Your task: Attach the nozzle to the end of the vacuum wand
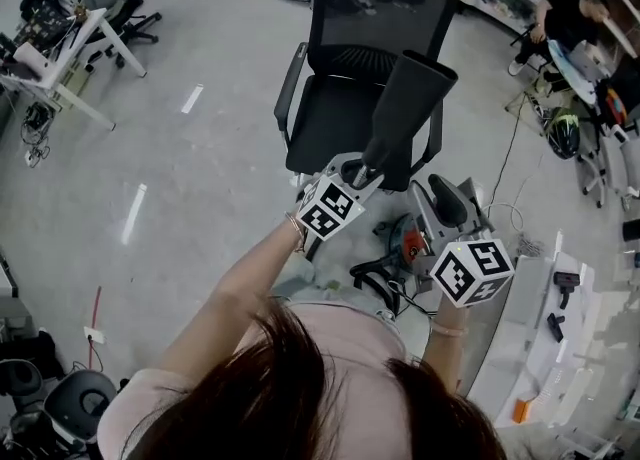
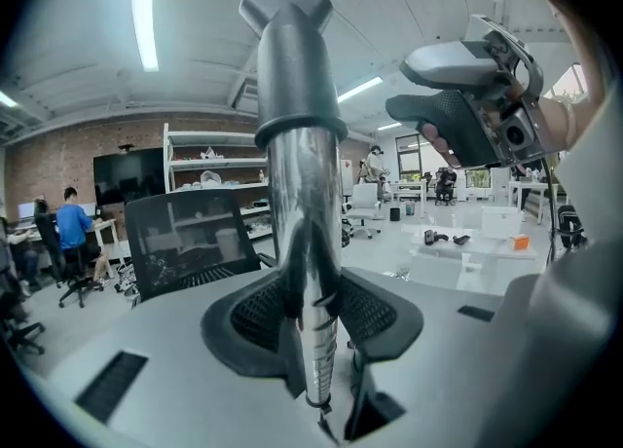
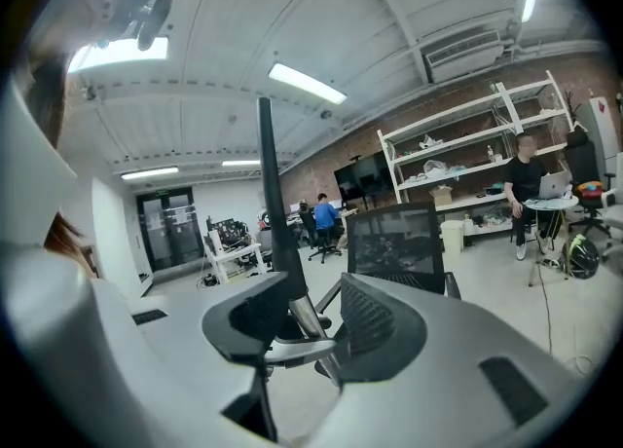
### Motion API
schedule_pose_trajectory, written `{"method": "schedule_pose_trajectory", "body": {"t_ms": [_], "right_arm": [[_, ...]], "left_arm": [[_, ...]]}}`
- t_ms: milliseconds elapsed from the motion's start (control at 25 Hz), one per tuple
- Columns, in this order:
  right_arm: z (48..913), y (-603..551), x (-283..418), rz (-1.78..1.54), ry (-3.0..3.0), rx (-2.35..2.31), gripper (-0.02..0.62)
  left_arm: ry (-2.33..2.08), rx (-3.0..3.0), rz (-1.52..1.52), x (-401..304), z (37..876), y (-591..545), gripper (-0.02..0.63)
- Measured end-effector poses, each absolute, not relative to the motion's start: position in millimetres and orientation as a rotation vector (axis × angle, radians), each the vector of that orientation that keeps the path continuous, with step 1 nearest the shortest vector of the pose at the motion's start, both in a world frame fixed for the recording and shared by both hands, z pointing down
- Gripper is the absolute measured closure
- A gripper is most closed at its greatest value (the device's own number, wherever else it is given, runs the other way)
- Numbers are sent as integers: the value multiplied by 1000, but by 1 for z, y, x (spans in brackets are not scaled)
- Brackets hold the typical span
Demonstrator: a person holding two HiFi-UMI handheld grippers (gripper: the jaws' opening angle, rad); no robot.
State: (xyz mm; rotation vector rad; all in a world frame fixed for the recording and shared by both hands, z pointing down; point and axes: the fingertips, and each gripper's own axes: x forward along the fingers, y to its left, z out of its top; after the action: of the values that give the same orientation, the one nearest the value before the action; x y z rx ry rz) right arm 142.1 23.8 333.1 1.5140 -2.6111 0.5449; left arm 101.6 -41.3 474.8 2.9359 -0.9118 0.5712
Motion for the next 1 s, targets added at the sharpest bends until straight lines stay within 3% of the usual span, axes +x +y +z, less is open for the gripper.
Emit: {"method": "schedule_pose_trajectory", "body": {"t_ms": [600,760,1000], "right_arm": [[348,79,182,493,-2595,1523,425],[351,86,182,487,-2521,1607,481],[363,90,169,540,-2419,1724,509]], "left_arm": [[-996,2922,596,118,472,-5,451],[-962,2927,600,114,472,2,451],[-914,2935,583,101,467,3,451]]}}
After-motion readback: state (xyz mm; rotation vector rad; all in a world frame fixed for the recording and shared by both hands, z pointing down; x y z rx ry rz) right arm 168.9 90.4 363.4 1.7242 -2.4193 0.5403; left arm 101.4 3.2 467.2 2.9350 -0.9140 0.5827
